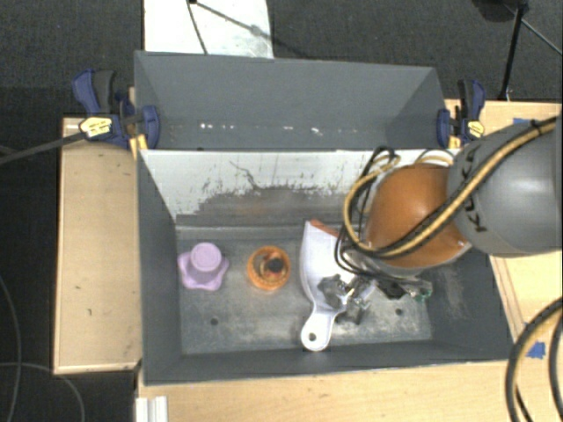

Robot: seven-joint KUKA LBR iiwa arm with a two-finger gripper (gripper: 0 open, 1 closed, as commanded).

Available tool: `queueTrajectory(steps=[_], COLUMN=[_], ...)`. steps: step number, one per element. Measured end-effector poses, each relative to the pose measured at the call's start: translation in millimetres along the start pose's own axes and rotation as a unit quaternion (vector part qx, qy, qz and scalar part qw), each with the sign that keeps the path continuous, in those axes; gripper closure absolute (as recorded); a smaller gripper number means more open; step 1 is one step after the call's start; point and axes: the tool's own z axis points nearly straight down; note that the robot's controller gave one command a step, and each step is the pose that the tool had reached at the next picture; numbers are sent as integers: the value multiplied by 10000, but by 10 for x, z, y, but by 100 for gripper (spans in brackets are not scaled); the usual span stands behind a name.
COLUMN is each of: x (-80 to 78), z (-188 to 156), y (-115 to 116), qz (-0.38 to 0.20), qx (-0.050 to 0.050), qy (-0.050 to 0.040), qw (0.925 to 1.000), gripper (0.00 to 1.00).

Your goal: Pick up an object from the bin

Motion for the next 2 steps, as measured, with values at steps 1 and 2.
queueTrajectory(steps=[1, 2], x=[0, 8], z=[0, -38], y=[0, 9], qz=[-4, -5], qx=[0, -16], qy=[0, 18], qw=[10000, 10000], gripper=[100, 100])
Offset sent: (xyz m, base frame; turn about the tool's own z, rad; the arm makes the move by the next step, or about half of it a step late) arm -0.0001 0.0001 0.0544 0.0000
